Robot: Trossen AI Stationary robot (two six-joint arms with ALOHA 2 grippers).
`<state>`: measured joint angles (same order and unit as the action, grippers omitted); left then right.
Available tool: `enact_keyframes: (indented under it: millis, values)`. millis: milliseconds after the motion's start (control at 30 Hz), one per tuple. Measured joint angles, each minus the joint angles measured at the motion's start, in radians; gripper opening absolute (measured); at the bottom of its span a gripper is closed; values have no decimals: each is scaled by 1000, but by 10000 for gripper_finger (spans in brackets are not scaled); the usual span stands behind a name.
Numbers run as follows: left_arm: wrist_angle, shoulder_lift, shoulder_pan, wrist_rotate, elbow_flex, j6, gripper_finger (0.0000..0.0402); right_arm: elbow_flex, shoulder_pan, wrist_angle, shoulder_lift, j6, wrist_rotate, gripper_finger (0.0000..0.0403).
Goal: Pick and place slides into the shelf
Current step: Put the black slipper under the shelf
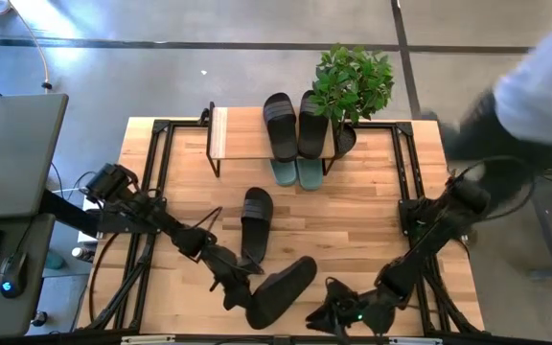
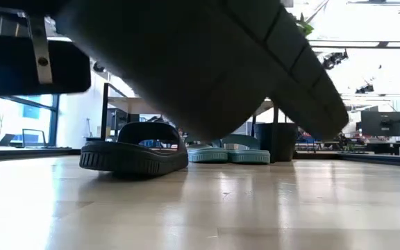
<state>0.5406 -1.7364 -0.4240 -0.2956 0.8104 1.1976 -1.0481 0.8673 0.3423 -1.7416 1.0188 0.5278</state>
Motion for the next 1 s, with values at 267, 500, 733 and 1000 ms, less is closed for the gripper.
enact_keyframes:
  millis: [267, 500, 733, 1000]
  values:
    - [-781, 30, -44, 41, 304, -374, 32, 0, -3, -326, 169, -10, 36, 64]
    - [-1255, 33, -83, 288, 600, -663, 32, 0, -20, -391, 212, -60, 58, 64]
    - [-1539, 35, -123, 571, 748, -868, 32, 0, -25, -392, 213, -113, 56, 64]
    - [-1607, 17, -121, 785, 746, -1031, 32, 0, -9, -501, 243, -51, 46, 64]
